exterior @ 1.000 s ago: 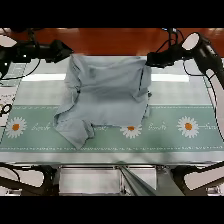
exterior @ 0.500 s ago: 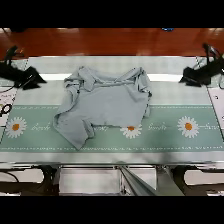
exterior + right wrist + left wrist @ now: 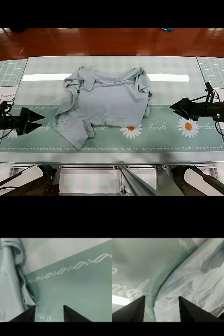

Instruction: Fold the shirts.

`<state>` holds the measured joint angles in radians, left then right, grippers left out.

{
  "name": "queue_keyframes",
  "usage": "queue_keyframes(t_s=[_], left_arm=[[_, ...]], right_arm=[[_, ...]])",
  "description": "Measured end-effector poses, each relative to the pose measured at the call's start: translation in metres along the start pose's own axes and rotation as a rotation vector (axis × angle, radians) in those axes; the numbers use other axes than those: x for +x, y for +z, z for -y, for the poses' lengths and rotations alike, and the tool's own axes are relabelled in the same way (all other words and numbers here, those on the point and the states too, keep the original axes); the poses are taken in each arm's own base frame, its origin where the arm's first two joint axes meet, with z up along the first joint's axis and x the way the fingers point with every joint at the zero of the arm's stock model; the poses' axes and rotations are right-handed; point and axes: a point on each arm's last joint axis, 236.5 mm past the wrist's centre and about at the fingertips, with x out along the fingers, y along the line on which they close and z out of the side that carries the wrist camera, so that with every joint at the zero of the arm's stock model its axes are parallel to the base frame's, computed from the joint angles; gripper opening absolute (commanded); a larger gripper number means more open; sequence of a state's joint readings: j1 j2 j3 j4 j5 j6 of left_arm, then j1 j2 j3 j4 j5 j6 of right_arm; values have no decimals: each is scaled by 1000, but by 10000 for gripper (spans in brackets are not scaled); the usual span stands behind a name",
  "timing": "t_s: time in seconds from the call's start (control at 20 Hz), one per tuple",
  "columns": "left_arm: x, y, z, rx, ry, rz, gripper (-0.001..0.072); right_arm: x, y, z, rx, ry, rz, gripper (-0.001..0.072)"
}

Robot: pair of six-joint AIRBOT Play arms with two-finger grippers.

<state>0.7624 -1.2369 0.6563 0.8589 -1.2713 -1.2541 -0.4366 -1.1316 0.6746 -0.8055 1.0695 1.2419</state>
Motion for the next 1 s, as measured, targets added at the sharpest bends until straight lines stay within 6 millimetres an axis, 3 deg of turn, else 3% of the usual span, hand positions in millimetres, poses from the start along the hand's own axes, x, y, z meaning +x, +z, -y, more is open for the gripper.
queue_keyframes(t_s=[0.15, 0.45, 0.5, 0.55, 0.75, 0.85, 1.0], left_arm=[[15, -14, -3, -5, -10, -30, 509], [53, -38, 11, 58, 3, -130, 503], [59, -38, 15, 70, 8, -129, 381], [64, -37, 16, 79, 23, -123, 36], [72, -27, 20, 133, 62, -85, 18], [67, -16, 23, 166, 75, -61, 18], [51, 2, 36, 193, 57, -27, 18]], right_arm=[[2, -11, -10, -43, 26, -10, 398], [9, -19, -22, -93, 41, -20, 398], [9, -19, -22, -95, 41, -19, 397], [9, -20, -23, -97, 42, -20, 397], [10, -19, -20, -101, 28, -17, 397], [14, -22, -12, -85, 1, -36, 397], [26, -41, -4, -75, -23, -135, 397]])
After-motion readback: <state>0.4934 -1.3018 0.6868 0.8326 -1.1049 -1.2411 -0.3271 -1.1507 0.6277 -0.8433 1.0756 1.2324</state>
